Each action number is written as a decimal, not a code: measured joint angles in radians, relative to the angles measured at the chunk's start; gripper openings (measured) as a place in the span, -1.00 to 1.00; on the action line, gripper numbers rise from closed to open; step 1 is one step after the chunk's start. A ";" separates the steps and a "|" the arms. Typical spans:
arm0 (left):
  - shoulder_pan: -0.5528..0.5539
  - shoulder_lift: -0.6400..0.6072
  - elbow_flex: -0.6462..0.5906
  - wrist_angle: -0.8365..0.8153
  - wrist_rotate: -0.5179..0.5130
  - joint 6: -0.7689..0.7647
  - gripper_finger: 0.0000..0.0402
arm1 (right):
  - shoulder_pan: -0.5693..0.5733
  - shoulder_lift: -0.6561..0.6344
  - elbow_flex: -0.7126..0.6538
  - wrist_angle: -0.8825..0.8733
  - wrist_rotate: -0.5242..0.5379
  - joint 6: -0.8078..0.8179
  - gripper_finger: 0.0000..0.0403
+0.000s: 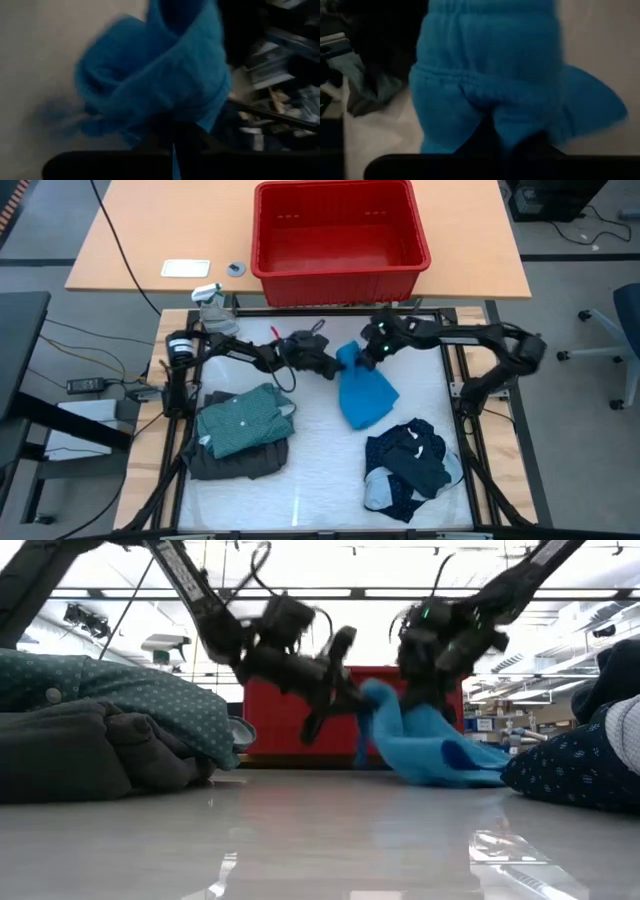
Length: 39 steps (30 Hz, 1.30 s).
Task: Fold Laundry from Bin
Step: Fold the blue short on the table
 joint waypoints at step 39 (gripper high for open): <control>-0.102 -0.254 0.002 -0.517 -0.026 0.354 -0.95 | 0.506 -0.280 -0.438 0.288 0.501 0.569 -0.92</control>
